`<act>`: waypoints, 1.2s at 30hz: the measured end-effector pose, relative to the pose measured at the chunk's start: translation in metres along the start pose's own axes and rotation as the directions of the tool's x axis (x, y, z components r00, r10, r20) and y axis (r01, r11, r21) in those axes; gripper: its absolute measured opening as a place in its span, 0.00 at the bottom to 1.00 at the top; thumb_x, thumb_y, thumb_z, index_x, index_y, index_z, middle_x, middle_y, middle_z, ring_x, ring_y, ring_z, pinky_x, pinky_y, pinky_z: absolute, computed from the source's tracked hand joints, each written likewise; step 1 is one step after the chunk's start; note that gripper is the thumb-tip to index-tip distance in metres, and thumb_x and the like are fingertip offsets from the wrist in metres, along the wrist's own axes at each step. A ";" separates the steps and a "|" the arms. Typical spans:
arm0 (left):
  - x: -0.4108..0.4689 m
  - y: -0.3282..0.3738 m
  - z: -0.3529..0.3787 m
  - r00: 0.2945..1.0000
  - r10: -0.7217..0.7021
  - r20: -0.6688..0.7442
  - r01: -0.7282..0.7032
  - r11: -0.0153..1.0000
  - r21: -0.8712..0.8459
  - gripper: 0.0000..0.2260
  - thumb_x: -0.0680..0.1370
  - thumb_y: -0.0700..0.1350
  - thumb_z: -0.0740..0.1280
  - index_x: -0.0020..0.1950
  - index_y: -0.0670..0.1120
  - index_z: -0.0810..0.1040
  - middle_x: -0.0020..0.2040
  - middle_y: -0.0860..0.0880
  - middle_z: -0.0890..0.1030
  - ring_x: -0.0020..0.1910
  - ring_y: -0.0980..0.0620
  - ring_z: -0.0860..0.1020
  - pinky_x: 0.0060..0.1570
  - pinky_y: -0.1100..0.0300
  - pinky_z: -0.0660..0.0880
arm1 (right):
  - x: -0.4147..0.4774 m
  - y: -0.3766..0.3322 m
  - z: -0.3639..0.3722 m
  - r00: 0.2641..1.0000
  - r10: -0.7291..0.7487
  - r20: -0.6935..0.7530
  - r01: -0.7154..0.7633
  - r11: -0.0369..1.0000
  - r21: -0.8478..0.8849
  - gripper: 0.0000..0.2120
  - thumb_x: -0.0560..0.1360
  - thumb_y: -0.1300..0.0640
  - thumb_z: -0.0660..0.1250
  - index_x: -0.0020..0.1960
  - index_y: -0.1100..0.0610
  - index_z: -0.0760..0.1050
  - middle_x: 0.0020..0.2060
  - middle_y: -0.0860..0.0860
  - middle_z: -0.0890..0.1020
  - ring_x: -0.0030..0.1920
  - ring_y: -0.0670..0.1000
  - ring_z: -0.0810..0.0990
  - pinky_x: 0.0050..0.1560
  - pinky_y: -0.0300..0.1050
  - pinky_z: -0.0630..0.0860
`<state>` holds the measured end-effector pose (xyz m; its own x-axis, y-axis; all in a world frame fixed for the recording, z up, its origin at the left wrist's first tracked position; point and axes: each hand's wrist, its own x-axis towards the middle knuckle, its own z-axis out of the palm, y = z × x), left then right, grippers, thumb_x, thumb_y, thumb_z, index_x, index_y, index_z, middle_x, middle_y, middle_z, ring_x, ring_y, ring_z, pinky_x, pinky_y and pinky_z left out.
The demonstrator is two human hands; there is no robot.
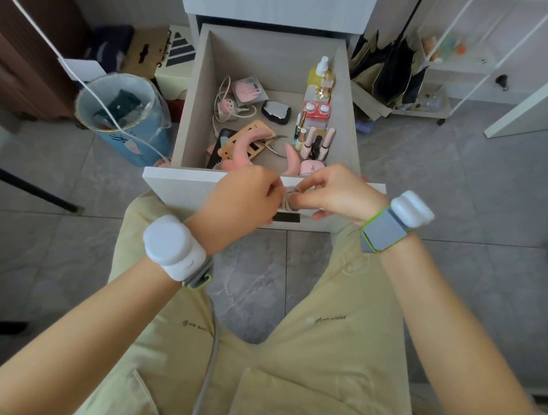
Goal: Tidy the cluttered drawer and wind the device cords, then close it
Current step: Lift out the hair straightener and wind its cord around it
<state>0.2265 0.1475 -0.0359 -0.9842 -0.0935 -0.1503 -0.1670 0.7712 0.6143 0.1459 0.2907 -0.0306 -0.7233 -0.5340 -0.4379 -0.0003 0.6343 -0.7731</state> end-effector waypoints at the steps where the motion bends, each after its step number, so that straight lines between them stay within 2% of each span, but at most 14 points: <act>1: -0.001 0.001 0.002 0.999 0.010 -0.052 -0.008 0.999 0.039 0.10 0.79 0.43 0.58 0.42 0.43 0.77 0.34 0.46 0.82 0.32 0.50 0.82 0.41 0.50 0.79 | 0.000 0.000 0.000 0.999 -0.012 -0.030 0.012 1.000 0.005 0.04 0.68 0.57 0.74 0.39 0.52 0.78 0.35 0.48 0.72 0.35 0.43 0.74 0.39 0.40 0.81; 4: -0.005 0.003 0.004 0.982 0.060 -0.178 -0.032 0.987 0.160 0.10 0.78 0.45 0.58 0.43 0.43 0.77 0.35 0.46 0.82 0.38 0.45 0.79 0.41 0.49 0.77 | 0.000 0.005 -0.002 0.996 -0.004 -0.091 0.005 1.000 0.018 0.05 0.68 0.56 0.74 0.42 0.55 0.81 0.24 0.43 0.74 0.29 0.40 0.74 0.39 0.41 0.82; 6: -0.010 0.005 0.003 0.991 0.061 -0.122 -0.044 0.990 0.137 0.10 0.78 0.44 0.58 0.41 0.44 0.77 0.33 0.47 0.82 0.38 0.48 0.79 0.39 0.53 0.76 | 0.000 0.011 -0.001 0.994 0.020 -0.108 -0.015 0.999 0.046 0.07 0.67 0.56 0.75 0.44 0.56 0.82 0.23 0.42 0.74 0.30 0.41 0.75 0.37 0.40 0.81; 8: -0.013 0.005 0.004 0.999 0.004 0.053 0.001 0.995 -0.104 0.10 0.79 0.41 0.58 0.40 0.44 0.77 0.30 0.49 0.81 0.30 0.54 0.80 0.32 0.62 0.74 | -0.001 0.017 0.000 0.994 0.042 -0.099 -0.031 0.994 0.105 0.04 0.67 0.56 0.74 0.42 0.55 0.82 0.32 0.51 0.79 0.36 0.45 0.76 0.35 0.38 0.80; 11: -0.015 0.002 0.010 0.964 -0.037 0.264 0.162 0.869 -0.467 0.10 0.81 0.39 0.58 0.48 0.41 0.78 0.32 0.47 0.80 0.24 0.56 0.79 0.26 0.68 0.73 | -0.005 0.021 0.001 0.997 0.020 -0.071 -0.006 0.983 0.183 0.02 0.69 0.59 0.72 0.40 0.52 0.81 0.38 0.56 0.79 0.39 0.45 0.77 0.33 0.35 0.77; 14: -0.014 -0.004 0.015 0.937 0.017 0.350 0.214 0.762 -0.611 0.10 0.82 0.41 0.57 0.55 0.40 0.77 0.39 0.47 0.82 0.29 0.56 0.80 0.32 0.67 0.76 | -0.009 0.022 -0.001 0.998 -0.027 -0.055 0.041 0.962 0.271 0.03 0.72 0.59 0.71 0.45 0.54 0.80 0.36 0.54 0.79 0.34 0.41 0.78 0.33 0.36 0.76; 16: -0.013 -0.007 0.018 0.929 0.070 0.363 0.208 0.713 -0.670 0.09 0.82 0.41 0.57 0.52 0.41 0.77 0.43 0.47 0.82 0.34 0.56 0.82 0.37 0.66 0.77 | -0.011 0.022 -0.002 0.998 -0.041 -0.054 0.056 0.947 0.317 0.03 0.73 0.61 0.69 0.45 0.54 0.80 0.37 0.51 0.81 0.35 0.40 0.79 0.33 0.35 0.77; 19: -0.011 -0.011 0.022 0.935 0.098 0.341 0.190 0.672 -0.715 0.08 0.80 0.38 0.59 0.47 0.41 0.78 0.42 0.46 0.82 0.36 0.56 0.82 0.40 0.67 0.78 | -0.013 0.022 -0.002 0.998 -0.005 -0.061 0.029 0.921 0.388 0.07 0.76 0.64 0.63 0.47 0.58 0.80 0.38 0.50 0.81 0.36 0.42 0.79 0.32 0.35 0.77; 23: -0.010 -0.012 0.031 0.950 0.049 0.307 0.211 0.625 -0.752 0.06 0.78 0.37 0.63 0.47 0.39 0.80 0.37 0.48 0.84 0.36 0.55 0.83 0.42 0.66 0.79 | -0.011 0.024 0.005 0.993 0.102 -0.065 -0.063 0.895 0.442 0.11 0.77 0.64 0.59 0.49 0.70 0.78 0.38 0.56 0.76 0.35 0.47 0.75 0.29 0.35 0.76; 26: -0.010 -0.012 0.034 0.958 0.004 0.288 0.223 0.622 -0.750 0.07 0.78 0.39 0.63 0.44 0.38 0.79 0.32 0.49 0.81 0.30 0.58 0.79 0.35 0.70 0.75 | -0.014 0.021 0.007 0.983 0.179 -0.041 -0.129 0.829 0.544 0.09 0.77 0.62 0.60 0.40 0.60 0.75 0.35 0.52 0.77 0.35 0.47 0.76 0.28 0.35 0.76; 29: -0.014 -0.013 0.038 0.956 0.076 0.282 0.144 0.716 -0.683 0.15 0.81 0.43 0.58 0.36 0.39 0.74 0.26 0.46 0.71 0.25 0.59 0.69 0.31 0.72 0.67 | -0.016 0.021 0.005 0.971 0.237 0.017 -0.196 0.760 0.620 0.09 0.79 0.58 0.59 0.41 0.54 0.73 0.36 0.49 0.77 0.36 0.46 0.77 0.28 0.33 0.77; 31: -0.016 -0.018 0.040 0.931 0.161 0.327 0.108 0.736 -0.669 0.18 0.82 0.45 0.56 0.34 0.41 0.72 0.27 0.46 0.67 0.25 0.59 0.65 0.32 0.72 0.65 | -0.016 0.021 0.004 0.970 0.203 0.130 -0.240 0.752 0.614 0.10 0.79 0.58 0.56 0.43 0.55 0.74 0.34 0.49 0.79 0.35 0.45 0.78 0.26 0.34 0.75; 33: -0.017 -0.020 0.040 0.895 0.213 0.393 0.097 0.765 -0.636 0.19 0.81 0.49 0.56 0.33 0.43 0.71 0.28 0.46 0.67 0.27 0.58 0.65 0.34 0.71 0.64 | -0.016 0.019 0.004 0.965 0.141 0.220 -0.242 0.799 0.550 0.11 0.79 0.58 0.56 0.45 0.56 0.76 0.32 0.49 0.80 0.30 0.42 0.79 0.24 0.34 0.72; 36: -0.013 -0.029 0.042 0.864 0.206 0.459 0.122 0.800 -0.588 0.17 0.80 0.49 0.56 0.34 0.44 0.69 0.30 0.50 0.69 0.28 0.59 0.67 0.37 0.71 0.66 | -0.019 0.019 0.002 0.958 0.043 0.282 -0.194 0.823 0.534 0.12 0.79 0.60 0.57 0.41 0.57 0.77 0.27 0.48 0.79 0.25 0.43 0.76 0.21 0.35 0.70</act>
<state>0.2468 0.1527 -0.0838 -0.8582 0.3669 -0.3591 -0.2879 0.2351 0.9283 0.1605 0.3118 -0.0378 -0.4981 -0.6427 -0.5821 0.5090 0.3268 -0.7963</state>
